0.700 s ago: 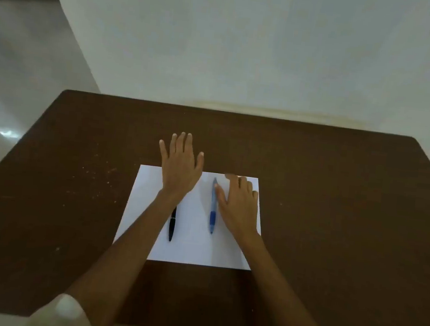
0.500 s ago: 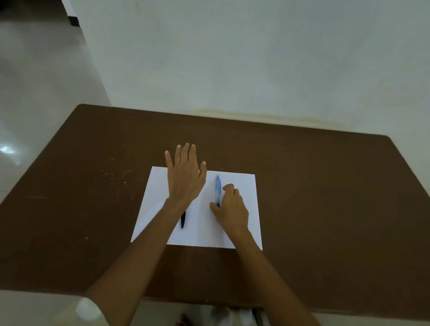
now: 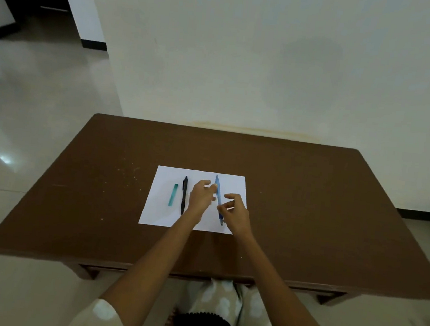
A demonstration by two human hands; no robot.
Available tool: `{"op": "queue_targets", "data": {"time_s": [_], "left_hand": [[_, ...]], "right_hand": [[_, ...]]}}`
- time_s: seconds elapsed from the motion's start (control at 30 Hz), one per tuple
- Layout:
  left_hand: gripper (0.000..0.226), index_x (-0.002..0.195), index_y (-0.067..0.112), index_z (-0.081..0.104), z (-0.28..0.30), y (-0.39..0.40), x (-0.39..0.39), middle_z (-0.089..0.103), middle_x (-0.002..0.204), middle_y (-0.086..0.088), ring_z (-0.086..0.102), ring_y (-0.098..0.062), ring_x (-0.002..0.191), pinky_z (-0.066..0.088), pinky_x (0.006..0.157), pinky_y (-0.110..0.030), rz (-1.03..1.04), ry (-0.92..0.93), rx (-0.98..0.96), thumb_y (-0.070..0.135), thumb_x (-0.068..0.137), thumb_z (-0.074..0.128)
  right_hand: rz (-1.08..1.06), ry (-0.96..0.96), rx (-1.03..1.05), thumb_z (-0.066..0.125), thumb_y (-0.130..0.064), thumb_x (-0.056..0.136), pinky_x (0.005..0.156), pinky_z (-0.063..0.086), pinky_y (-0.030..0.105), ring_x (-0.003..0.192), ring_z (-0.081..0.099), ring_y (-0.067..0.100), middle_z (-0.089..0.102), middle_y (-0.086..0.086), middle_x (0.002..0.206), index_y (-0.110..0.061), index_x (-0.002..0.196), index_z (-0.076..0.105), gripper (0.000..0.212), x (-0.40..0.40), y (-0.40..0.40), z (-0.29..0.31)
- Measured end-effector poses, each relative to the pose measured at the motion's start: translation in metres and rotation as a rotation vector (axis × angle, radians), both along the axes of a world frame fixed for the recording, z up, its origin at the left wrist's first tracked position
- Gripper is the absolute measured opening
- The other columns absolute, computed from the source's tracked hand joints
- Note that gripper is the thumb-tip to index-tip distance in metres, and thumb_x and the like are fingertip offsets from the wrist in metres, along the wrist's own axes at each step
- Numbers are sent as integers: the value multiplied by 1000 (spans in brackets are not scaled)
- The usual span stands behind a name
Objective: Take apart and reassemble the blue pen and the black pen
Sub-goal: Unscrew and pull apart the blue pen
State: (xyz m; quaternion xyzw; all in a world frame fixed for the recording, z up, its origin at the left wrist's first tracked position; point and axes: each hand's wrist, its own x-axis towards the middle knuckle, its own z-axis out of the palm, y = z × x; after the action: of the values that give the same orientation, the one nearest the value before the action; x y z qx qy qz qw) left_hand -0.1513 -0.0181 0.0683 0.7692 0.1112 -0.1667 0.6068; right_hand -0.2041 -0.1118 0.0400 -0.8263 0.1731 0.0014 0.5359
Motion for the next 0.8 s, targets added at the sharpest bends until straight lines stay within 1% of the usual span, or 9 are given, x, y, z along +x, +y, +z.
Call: {"op": "queue_targets", "data": {"time_s": [0.07,0.17,0.23,0.3,0.4,0.5,0.63,0.73,0.8], "left_hand": [[35,124,8,53,-3,-5,1,61,124,-13,64,-30,103,52,88,-36,23,26,-74,22,92,54],[32,117,5,60,-13,-9,9,65,116,-14,66,-29,96,54,83,-36,59,10,-52,20,89,59],[30,114,4,62,-15,-8,11,66,113,-14,65,-26,87,55,77,-32,84,18,-54,20,89,60],[29,112,4,62,-17,-7,11,67,109,-15,65,-25,79,55,72,-29,65,33,-51,21,88,60],[30,111,2,62,-16,-5,4,66,109,-17,66,-28,80,55,73,-28,-23,19,10,22,88,61],[30,110,1,62,-12,1,-4,67,108,-17,68,-32,85,53,73,-27,-27,-35,83,21,88,60],[28,110,1,63,-1,9,-24,67,108,-19,67,-33,82,51,71,-26,-45,-87,93,20,89,59],[29,113,2,61,7,13,-38,66,111,-19,65,-26,75,53,68,-26,-127,-19,81,19,91,57],[29,114,2,60,14,14,-43,65,111,-19,65,-27,75,53,68,-27,-195,20,88,19,91,56]], "right_hand": [[43,-5,10,58,-19,91,82,53,29,94,66,28,64,15,115,-10,122,48,33,3,-4,-6],[78,-14,46,56,-22,92,85,53,32,96,64,24,64,14,116,-9,120,51,31,12,-8,-15],[13,-28,96,55,-26,92,83,54,31,96,62,21,63,11,117,-11,120,52,31,17,-11,-16],[-98,-34,165,52,-29,94,80,54,27,100,62,21,61,7,120,-13,121,55,32,26,-14,-12],[-137,-22,252,52,-27,94,78,54,26,96,64,21,65,7,113,-10,115,63,29,42,-13,2],[-47,14,231,59,-25,90,76,55,25,85,65,19,68,10,98,-4,103,69,27,52,-9,13],[25,35,248,63,-22,88,71,53,19,82,63,18,66,9,92,-2,97,69,23,44,-13,23],[64,76,271,61,-19,89,73,53,21,78,62,17,66,11,89,2,98,68,24,28,-17,30],[75,112,278,60,-18,90,74,54,22,76,62,17,65,12,89,3,100,68,25,19,-22,34]]}}
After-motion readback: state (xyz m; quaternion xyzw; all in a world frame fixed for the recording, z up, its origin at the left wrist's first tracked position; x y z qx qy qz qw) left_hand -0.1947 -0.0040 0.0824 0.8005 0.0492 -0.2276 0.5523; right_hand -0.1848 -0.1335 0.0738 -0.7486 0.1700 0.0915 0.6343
